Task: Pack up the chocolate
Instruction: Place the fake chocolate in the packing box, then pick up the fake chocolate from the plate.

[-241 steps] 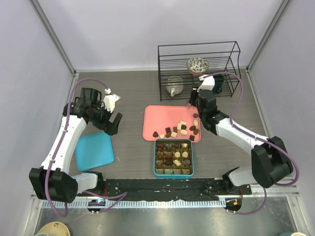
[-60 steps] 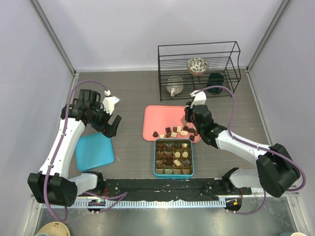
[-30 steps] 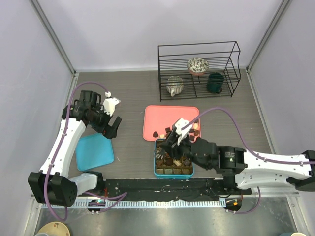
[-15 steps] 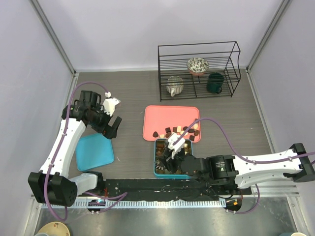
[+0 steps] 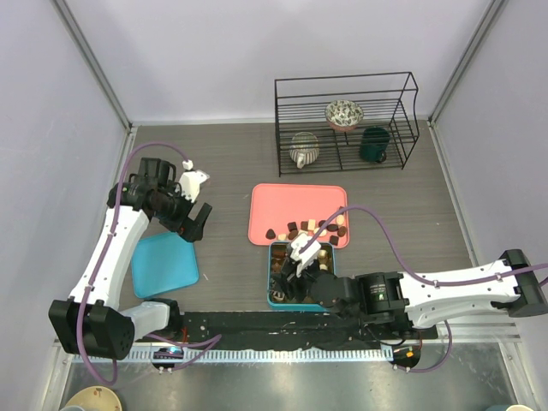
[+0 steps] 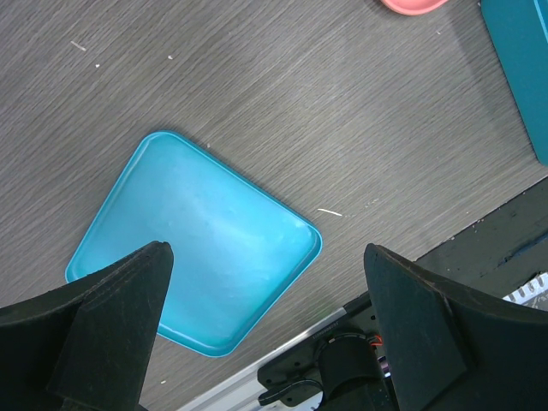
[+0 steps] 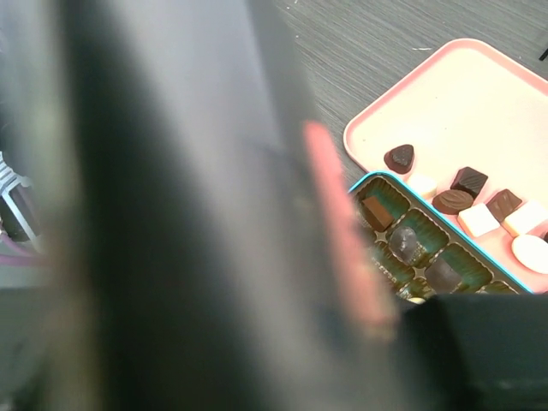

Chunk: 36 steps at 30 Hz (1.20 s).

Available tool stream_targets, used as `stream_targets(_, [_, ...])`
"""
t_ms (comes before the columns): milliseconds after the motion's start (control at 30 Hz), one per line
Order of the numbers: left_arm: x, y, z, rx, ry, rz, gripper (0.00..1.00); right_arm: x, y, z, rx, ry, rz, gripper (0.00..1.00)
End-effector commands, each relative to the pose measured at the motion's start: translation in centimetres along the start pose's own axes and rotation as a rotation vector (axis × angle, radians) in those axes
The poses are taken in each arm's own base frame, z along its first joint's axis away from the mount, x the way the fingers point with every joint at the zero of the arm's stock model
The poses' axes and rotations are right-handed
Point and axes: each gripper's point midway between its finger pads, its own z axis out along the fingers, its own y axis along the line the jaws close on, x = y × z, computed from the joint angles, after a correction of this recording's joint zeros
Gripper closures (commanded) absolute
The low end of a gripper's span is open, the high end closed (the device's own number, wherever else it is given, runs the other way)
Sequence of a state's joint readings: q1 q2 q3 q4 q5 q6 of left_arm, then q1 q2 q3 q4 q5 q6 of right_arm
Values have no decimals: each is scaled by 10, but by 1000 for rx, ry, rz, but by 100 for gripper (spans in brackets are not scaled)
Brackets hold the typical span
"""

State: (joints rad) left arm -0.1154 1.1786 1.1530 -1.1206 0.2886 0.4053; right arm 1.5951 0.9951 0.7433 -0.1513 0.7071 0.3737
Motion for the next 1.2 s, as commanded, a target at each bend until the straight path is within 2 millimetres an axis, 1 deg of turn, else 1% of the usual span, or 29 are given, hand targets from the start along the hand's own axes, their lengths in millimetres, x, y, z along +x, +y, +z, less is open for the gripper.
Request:
stream_targets(0, [-5,-3,-8,6,-31,12,0,-19,0,0,26,-69,61,55])
stream_targets(133, [-5,-3,-8,5,-30,16,0,-24,-2,0,35,-82,58,54])
stream_targets(200, [-5,-3,-9,4,-32,17,0,-30,-3,-1,40,-93,52,56])
stream_targets(300, [-5,-3,-8,7,-36,16,0,-52,-13,-5,87,-149,41,62])
stream_targets(367, [-6,-3,-8,10,-38,12,0,-69,-19,-6,107,-184,46,64])
stream_targets(400, [-7,-4,-8,13,-39,12,0,-77,-31,-3,142,-197,53,66])
stream_targets(433, [-7,-4,-7,13,-38,11,0,-88,-37,-2,155,-213,50,67])
stream_targets(500, [-8,-3,-7,9,-42,13,1,-100,-46,4,153,-227,53,68])
stream_targets(533, [-8,-3,-6,11,-43,12,0,-112,-64,9,194,-244,51,68])
stream_targets(567, [-9,-2,-6,9,-45,14,0,-119,-66,12,178,-256,50,68])
stream_targets(600, [-9,-1,-5,7,-46,12,0,-117,-72,20,194,-242,26,69])
stream_targets(633, [-9,0,-4,3,-47,13,0,-132,-91,25,234,-281,37,69])
stream_targets(667, [-10,1,-2,3,-46,12,0,-134,-93,32,213,-278,31,70])
stream_targets(700, [-10,1,-1,5,-45,11,0,-133,-102,42,228,-268,30,70])
stream_targets(733, [-10,2,1,6,-41,9,0,-141,-121,49,265,-287,47,70])
stream_targets(800, [-13,4,3,8,-40,8,0,-140,-137,62,279,-278,47,70])
stream_targets(833, [-14,5,4,9,-42,7,0,-134,-144,74,288,-258,42,70])
stream_targets(867, [-16,5,5,9,-43,9,0,-132,-164,79,330,-252,60,70])
stream_targets(933, [-20,7,9,20,-41,8,0,-122,-174,94,334,-228,74,71])
stream_targets(967, [-20,7,11,24,-36,8,0,-120,-180,97,343,-223,83,70])
stream_targets(1000, [-20,9,16,31,-22,6,0,-113,-181,101,343,-209,77,70])
stream_targets(1167, [-26,17,26,32,-8,8,0,-99,-183,113,337,-176,76,66])
